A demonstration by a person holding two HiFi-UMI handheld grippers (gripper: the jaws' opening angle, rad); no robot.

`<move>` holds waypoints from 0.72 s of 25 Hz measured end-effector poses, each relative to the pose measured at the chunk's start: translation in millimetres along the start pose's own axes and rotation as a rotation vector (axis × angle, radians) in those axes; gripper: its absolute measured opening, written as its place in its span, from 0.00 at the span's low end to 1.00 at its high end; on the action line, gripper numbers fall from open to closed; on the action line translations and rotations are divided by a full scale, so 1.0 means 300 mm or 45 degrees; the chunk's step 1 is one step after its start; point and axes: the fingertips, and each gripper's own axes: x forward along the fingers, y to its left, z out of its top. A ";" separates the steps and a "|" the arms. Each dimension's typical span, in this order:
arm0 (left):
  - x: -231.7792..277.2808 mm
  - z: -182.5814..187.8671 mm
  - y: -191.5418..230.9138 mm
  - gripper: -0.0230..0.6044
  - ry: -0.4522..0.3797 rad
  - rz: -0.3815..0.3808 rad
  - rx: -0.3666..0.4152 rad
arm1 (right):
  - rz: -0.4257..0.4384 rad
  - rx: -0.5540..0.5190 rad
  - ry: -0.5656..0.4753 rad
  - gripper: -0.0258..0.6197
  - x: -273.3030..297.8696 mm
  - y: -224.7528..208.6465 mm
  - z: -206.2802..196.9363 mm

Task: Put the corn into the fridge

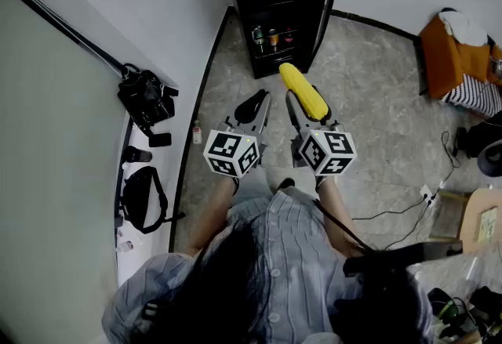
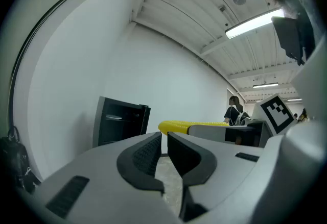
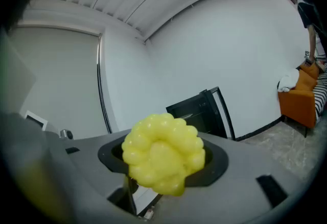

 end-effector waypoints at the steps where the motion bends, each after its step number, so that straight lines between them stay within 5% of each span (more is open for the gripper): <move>1: 0.000 -0.002 -0.002 0.11 0.001 0.001 -0.001 | 0.003 0.016 -0.002 0.44 -0.004 -0.005 -0.002; 18: 0.029 -0.029 -0.019 0.11 0.028 0.021 -0.010 | 0.041 0.077 0.022 0.44 0.001 -0.055 -0.022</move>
